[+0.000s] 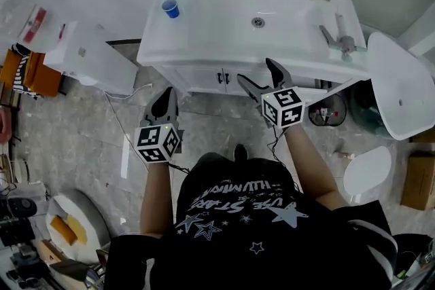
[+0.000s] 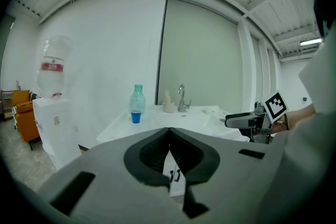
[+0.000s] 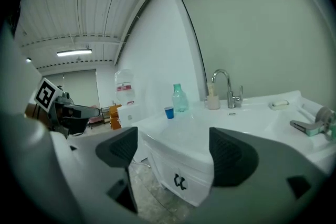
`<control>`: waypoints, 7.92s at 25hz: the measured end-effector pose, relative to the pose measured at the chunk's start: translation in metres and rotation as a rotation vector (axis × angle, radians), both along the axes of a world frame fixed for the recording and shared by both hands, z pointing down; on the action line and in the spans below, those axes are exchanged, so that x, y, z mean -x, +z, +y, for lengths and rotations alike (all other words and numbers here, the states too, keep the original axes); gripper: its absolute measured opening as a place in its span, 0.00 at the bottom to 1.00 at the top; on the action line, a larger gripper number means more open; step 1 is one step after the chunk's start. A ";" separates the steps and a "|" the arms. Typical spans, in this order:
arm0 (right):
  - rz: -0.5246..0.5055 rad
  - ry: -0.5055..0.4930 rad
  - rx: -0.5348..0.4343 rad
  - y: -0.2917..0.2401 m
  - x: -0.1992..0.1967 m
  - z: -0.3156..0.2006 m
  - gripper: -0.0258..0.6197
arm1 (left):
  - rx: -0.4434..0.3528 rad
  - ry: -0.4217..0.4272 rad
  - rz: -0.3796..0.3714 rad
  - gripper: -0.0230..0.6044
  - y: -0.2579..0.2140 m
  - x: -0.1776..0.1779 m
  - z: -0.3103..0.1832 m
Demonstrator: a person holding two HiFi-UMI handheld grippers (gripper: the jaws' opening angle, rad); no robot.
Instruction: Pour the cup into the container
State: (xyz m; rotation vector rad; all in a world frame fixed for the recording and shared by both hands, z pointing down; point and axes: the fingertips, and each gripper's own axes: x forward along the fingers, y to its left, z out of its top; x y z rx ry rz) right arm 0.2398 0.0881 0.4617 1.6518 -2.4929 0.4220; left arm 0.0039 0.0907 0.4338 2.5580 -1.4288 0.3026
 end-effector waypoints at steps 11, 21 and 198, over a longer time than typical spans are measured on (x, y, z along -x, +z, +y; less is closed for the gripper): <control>0.013 -0.099 -0.005 0.001 0.040 -0.039 0.67 | 0.003 -0.083 -0.002 0.05 -0.002 0.030 -0.024; 0.060 -0.162 0.012 0.010 0.074 -0.096 0.67 | -0.003 -0.094 0.030 0.05 0.008 0.052 -0.078; 1.129 -0.240 0.027 -0.109 0.131 -0.581 0.46 | -0.029 0.166 0.141 0.05 -0.043 0.057 -0.505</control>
